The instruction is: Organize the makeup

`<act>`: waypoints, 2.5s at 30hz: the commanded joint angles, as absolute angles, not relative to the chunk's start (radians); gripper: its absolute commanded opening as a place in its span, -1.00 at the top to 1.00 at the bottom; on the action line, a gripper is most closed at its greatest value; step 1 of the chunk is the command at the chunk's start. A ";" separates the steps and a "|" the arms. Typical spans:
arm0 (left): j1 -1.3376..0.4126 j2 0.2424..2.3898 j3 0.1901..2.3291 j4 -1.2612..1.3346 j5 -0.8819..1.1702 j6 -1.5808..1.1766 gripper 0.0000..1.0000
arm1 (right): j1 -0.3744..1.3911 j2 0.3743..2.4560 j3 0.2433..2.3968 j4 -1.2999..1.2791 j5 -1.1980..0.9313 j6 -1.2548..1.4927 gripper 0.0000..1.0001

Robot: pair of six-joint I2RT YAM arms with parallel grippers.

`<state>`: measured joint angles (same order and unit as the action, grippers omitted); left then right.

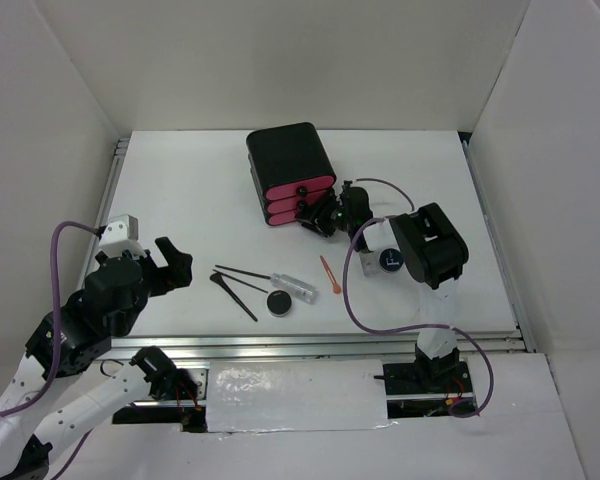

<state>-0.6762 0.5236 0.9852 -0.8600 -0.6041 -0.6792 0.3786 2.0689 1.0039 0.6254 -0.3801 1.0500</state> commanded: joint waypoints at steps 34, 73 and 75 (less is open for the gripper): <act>-0.681 0.519 0.979 -0.827 -0.612 -0.655 -0.99 | 0.390 1.720 0.726 0.652 -0.405 0.910 -0.99; -0.681 0.503 0.979 -0.828 -0.612 -0.660 -0.99 | 0.879 1.657 1.003 -0.373 0.077 0.330 -0.33; -0.681 0.506 0.979 -0.830 -0.611 -0.663 -0.99 | 0.879 1.684 1.012 -0.382 0.081 0.327 -0.29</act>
